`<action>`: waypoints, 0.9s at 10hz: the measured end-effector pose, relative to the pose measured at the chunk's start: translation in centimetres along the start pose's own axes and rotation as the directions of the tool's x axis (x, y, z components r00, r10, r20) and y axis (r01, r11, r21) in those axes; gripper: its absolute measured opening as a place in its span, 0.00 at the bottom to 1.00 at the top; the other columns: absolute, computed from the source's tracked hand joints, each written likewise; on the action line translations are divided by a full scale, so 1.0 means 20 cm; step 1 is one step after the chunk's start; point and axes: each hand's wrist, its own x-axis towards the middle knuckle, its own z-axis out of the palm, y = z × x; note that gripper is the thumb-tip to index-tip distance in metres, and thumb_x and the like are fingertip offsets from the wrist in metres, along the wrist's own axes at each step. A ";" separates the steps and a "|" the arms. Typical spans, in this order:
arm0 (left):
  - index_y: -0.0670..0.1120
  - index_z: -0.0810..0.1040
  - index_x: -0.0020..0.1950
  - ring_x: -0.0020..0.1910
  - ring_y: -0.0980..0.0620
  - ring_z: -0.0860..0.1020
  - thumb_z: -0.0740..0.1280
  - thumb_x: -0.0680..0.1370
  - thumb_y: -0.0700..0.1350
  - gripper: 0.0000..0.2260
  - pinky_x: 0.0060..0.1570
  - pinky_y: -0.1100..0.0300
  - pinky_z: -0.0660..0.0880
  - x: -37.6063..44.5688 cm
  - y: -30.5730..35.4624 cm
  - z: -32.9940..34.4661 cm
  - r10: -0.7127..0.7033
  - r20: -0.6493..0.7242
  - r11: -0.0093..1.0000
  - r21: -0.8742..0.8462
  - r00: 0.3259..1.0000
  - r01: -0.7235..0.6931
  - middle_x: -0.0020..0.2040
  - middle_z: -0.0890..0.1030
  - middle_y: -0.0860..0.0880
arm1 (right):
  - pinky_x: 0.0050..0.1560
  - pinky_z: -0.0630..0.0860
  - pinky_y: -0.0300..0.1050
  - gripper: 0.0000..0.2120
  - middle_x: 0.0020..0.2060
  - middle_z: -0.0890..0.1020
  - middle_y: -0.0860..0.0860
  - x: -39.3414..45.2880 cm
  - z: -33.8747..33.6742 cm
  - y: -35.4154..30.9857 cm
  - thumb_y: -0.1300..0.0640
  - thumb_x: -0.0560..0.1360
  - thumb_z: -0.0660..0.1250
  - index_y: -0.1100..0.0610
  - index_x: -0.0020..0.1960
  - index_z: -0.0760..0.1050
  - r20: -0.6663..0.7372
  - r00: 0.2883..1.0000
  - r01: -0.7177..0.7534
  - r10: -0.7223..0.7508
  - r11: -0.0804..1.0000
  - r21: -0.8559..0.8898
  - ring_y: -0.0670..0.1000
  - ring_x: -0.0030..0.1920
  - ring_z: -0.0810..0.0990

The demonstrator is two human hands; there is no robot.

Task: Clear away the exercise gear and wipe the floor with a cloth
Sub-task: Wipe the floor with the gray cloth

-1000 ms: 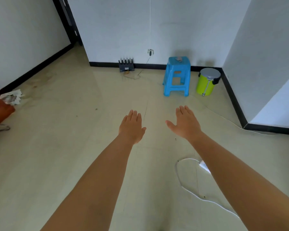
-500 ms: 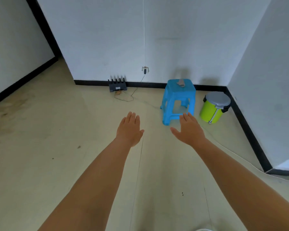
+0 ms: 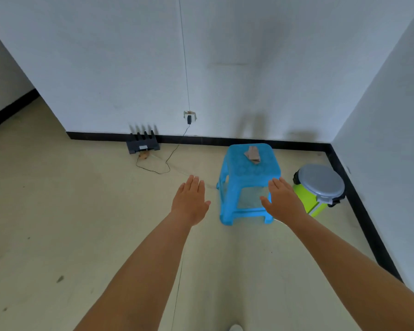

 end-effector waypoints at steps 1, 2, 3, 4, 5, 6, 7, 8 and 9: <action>0.39 0.43 0.77 0.78 0.47 0.41 0.50 0.83 0.50 0.28 0.76 0.55 0.43 0.43 0.04 -0.01 0.019 0.049 0.999 -0.029 0.999 -0.017 0.78 0.44 0.43 | 0.73 0.54 0.45 0.24 0.68 0.67 0.59 0.41 0.01 0.13 0.54 0.79 0.56 0.65 0.71 0.60 0.041 0.999 -0.019 0.017 0.999 0.044 0.56 0.72 0.60; 0.39 0.43 0.77 0.78 0.47 0.41 0.50 0.83 0.50 0.28 0.76 0.55 0.43 0.77 0.05 0.02 0.028 0.105 0.999 -0.033 0.994 -0.025 0.78 0.43 0.43 | 0.68 0.60 0.44 0.20 0.64 0.72 0.58 0.71 0.04 0.21 0.56 0.79 0.56 0.65 0.66 0.66 0.085 0.995 -0.052 0.045 0.996 0.072 0.55 0.68 0.66; 0.40 0.43 0.77 0.78 0.48 0.42 0.50 0.83 0.50 0.28 0.76 0.55 0.43 1.23 0.07 0.07 0.060 0.142 0.997 -0.065 0.988 -0.051 0.78 0.44 0.43 | 0.62 0.65 0.44 0.16 0.60 0.75 0.59 1.11 0.12 0.32 0.57 0.78 0.57 0.66 0.60 0.70 0.130 0.984 -0.139 0.124 0.984 0.111 0.56 0.63 0.70; 0.39 0.44 0.77 0.78 0.48 0.42 0.50 0.83 0.50 0.28 0.76 0.55 0.43 1.66 0.09 0.12 0.107 0.193 0.993 -0.072 0.975 -0.095 0.78 0.44 0.43 | 0.56 0.68 0.47 0.14 0.56 0.77 0.61 1.49 0.24 0.42 0.58 0.78 0.57 0.67 0.56 0.73 0.181 0.963 -0.222 0.199 0.968 0.118 0.58 0.59 0.74; 0.39 0.44 0.77 0.78 0.47 0.43 0.51 0.83 0.50 0.28 0.76 0.55 0.43 2.00 0.13 0.21 0.123 0.255 0.991 -0.088 0.959 -0.104 0.78 0.45 0.43 | 0.55 0.70 0.48 0.15 0.56 0.77 0.60 1.81 0.35 0.49 0.57 0.77 0.58 0.66 0.57 0.73 0.225 0.941 -0.278 0.252 0.956 0.097 0.58 0.59 0.74; 0.40 0.45 0.77 0.78 0.48 0.43 0.51 0.83 0.50 0.27 0.76 0.56 0.44 2.27 0.17 0.37 0.127 0.322 0.989 -0.108 0.938 -0.097 0.78 0.46 0.43 | 0.49 0.74 0.50 0.12 0.49 0.80 0.60 2.07 0.47 0.53 0.57 0.75 0.63 0.66 0.50 0.77 0.226 0.937 -0.289 0.267 0.955 0.071 0.60 0.54 0.77; 0.41 0.46 0.77 0.78 0.48 0.44 0.51 0.82 0.49 0.27 0.76 0.56 0.44 2.47 0.23 0.56 0.139 0.371 0.984 -0.152 0.918 -0.087 0.78 0.46 0.44 | 0.37 0.77 0.53 0.10 0.35 0.81 0.62 2.27 0.66 0.61 0.61 0.62 0.74 0.67 0.38 0.80 0.192 0.954 -0.253 0.231 0.963 0.095 0.64 0.40 0.81; 0.41 0.46 0.77 0.78 0.48 0.44 0.51 0.83 0.49 0.27 0.76 0.57 0.44 2.59 0.26 0.76 0.152 0.381 0.981 -0.172 0.912 -0.092 0.78 0.46 0.44 | 0.54 0.70 0.53 0.16 0.52 0.78 0.63 2.43 0.85 0.67 0.58 0.72 0.68 0.66 0.56 0.76 0.251 0.927 -0.317 0.278 0.939 0.131 0.62 0.57 0.74; 0.40 0.50 0.77 0.78 0.47 0.49 0.52 0.83 0.48 0.26 0.75 0.58 0.48 2.66 0.28 0.92 0.118 0.381 0.983 -0.175 0.917 -0.054 0.78 0.51 0.43 | 0.52 0.70 0.56 0.14 0.50 0.79 0.64 2.52 1.02 0.73 0.59 0.72 0.69 0.68 0.52 0.77 0.185 0.925 -0.370 0.331 0.895 0.249 0.64 0.54 0.75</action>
